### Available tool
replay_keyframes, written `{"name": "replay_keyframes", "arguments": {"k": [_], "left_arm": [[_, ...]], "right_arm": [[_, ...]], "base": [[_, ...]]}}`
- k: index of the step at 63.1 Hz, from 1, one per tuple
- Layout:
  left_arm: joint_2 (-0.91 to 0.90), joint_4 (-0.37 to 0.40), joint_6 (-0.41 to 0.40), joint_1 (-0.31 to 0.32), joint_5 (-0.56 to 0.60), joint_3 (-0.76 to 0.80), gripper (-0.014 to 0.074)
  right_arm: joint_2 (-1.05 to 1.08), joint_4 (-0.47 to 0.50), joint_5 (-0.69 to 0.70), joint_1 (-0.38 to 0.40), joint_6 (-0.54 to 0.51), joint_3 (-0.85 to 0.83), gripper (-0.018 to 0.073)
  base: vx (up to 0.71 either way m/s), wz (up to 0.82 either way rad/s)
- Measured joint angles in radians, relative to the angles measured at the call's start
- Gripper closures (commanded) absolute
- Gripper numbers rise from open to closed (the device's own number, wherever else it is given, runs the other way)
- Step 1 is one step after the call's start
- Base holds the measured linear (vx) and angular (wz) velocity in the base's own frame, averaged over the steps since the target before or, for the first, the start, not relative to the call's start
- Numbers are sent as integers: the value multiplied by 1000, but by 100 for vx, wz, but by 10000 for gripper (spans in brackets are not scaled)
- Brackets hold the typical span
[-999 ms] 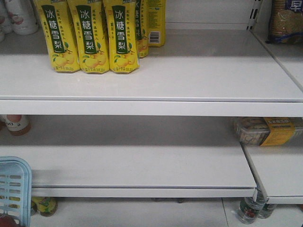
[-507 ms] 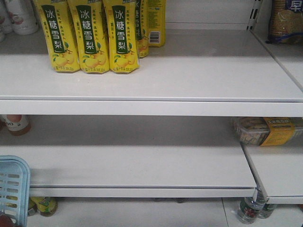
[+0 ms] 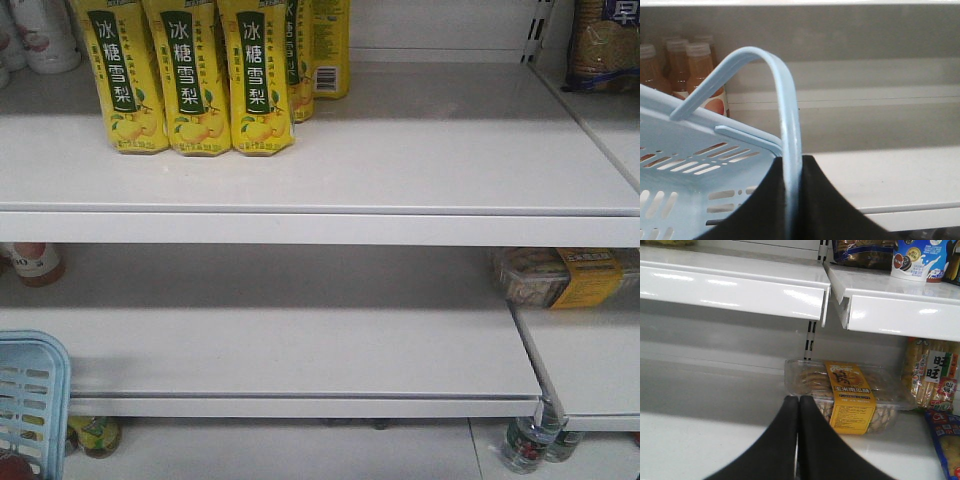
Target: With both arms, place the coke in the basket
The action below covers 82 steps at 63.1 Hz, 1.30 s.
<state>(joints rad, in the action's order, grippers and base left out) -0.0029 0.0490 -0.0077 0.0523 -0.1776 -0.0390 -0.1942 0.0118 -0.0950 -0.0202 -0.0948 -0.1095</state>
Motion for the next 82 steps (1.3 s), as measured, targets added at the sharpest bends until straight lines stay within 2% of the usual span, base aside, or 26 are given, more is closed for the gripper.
{"name": "replay_keyframes", "arguments": {"k": [55,70,82], "left_arm": [[0,0,0,0,0,0,601],[0,0,0,0,0,0,601],[0,0,0,0,0,0,601]], "right_arm": [[24,-3,0,0,-1,5,569],[94,-3,95,0,14,132,569],[179,-3,112,0,48,138,569]], "base": [[0,0],[0,0],[0,0]]}}
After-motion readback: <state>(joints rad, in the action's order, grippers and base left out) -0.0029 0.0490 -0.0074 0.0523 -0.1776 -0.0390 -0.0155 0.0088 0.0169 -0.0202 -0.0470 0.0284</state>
